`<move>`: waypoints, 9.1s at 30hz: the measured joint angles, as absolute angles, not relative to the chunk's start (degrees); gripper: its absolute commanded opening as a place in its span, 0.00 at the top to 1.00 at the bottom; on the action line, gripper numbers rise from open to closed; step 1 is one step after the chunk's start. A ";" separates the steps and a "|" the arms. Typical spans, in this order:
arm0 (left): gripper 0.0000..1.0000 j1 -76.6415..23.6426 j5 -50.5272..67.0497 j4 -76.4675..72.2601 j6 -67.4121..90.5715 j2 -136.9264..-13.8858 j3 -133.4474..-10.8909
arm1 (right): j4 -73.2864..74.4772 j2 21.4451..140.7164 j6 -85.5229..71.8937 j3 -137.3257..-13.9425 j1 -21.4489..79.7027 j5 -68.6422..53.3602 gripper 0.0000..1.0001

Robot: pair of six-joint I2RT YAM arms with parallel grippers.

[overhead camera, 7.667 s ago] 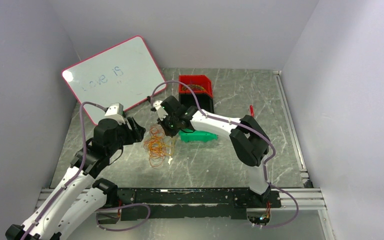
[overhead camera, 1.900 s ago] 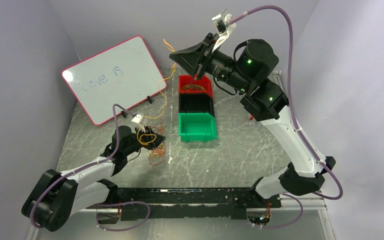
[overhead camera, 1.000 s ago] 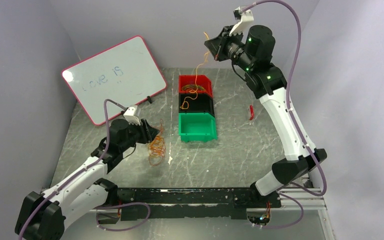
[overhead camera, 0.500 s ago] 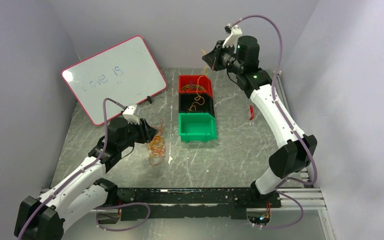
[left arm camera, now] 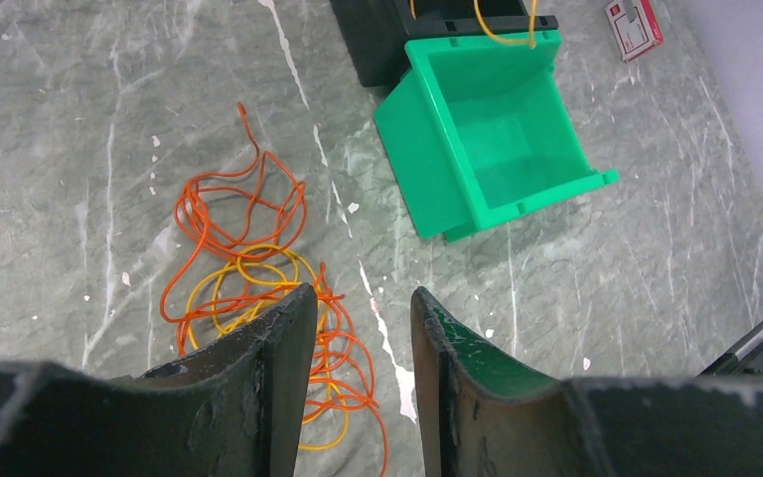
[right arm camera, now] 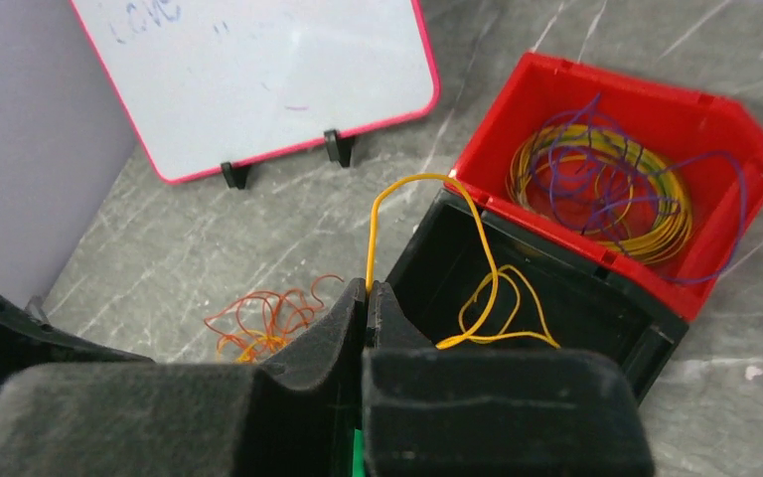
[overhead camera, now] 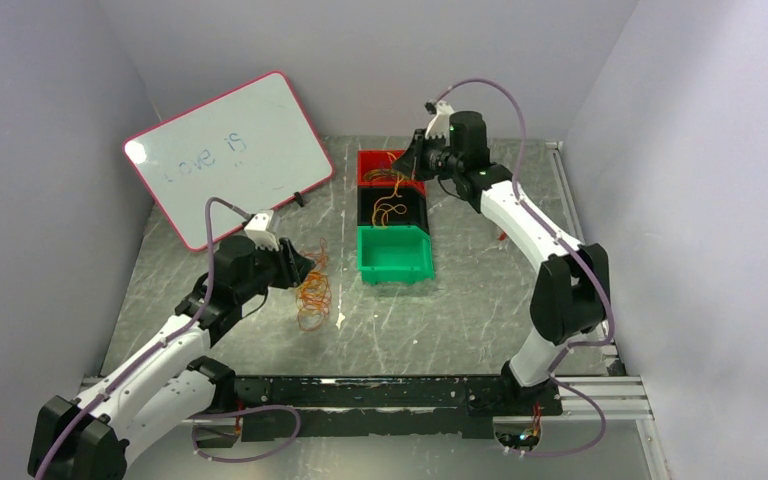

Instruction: Untangle the cables

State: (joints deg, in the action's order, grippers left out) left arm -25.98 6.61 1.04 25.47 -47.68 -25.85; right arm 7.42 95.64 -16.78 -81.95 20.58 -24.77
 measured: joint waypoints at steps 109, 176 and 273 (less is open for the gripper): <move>0.56 -25.98 6.31 6.07 26.44 -43.68 -25.87 | 11.20 120.25 0.12 -86.32 30.96 -2.90 0.95; 0.57 -25.98 6.17 6.37 26.85 -43.16 -25.87 | 17.30 114.28 3.07 -89.34 34.41 -3.81 1.00; 0.93 -21.41 -9.28 1.98 26.55 -74.32 -33.39 | 5.78 76.25 -21.80 -54.28 47.70 -4.71 0.59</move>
